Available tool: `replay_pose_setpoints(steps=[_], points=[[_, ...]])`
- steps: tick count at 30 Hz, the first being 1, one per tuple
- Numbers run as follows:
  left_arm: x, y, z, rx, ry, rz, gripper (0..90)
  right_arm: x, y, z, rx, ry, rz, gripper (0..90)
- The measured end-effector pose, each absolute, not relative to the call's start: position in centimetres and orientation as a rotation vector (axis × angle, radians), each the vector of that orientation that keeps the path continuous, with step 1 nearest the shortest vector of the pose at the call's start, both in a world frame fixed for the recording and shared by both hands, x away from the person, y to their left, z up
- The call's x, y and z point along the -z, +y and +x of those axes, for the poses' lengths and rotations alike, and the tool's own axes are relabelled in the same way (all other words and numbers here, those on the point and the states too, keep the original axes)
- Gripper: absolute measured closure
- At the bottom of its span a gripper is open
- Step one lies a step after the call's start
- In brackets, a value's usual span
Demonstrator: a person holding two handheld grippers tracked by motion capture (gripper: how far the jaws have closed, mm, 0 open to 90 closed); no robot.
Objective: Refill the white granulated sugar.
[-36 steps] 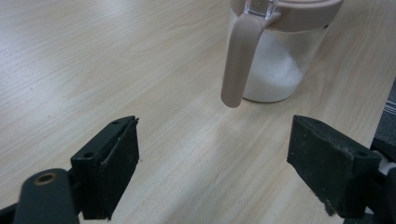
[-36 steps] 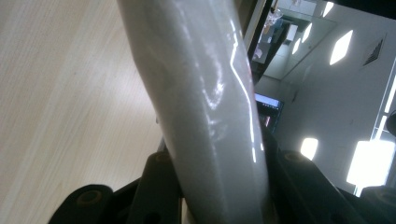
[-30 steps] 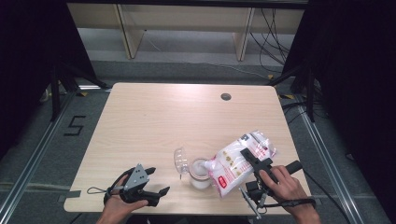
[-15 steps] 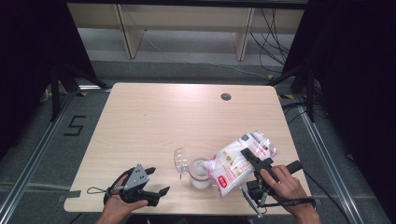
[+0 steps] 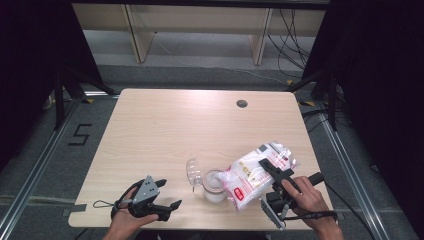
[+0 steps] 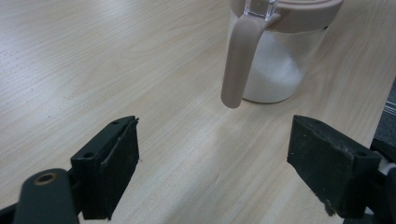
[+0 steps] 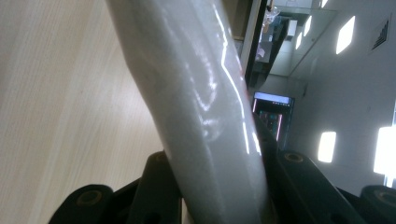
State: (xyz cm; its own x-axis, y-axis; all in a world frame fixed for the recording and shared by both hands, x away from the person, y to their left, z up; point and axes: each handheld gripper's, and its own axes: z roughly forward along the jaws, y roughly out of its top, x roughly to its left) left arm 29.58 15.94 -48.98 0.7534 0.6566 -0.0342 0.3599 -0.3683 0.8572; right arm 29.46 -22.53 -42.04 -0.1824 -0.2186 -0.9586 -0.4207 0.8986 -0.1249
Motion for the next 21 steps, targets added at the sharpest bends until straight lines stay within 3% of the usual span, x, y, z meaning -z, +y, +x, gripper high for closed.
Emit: replay_pose_setpoints(steps=[21], points=[[48.87,16.09,29.65,-0.389,0.759,2.004,16.3,42.97,-23.33,30.03,-0.387,1.850,-0.377,72.2]])
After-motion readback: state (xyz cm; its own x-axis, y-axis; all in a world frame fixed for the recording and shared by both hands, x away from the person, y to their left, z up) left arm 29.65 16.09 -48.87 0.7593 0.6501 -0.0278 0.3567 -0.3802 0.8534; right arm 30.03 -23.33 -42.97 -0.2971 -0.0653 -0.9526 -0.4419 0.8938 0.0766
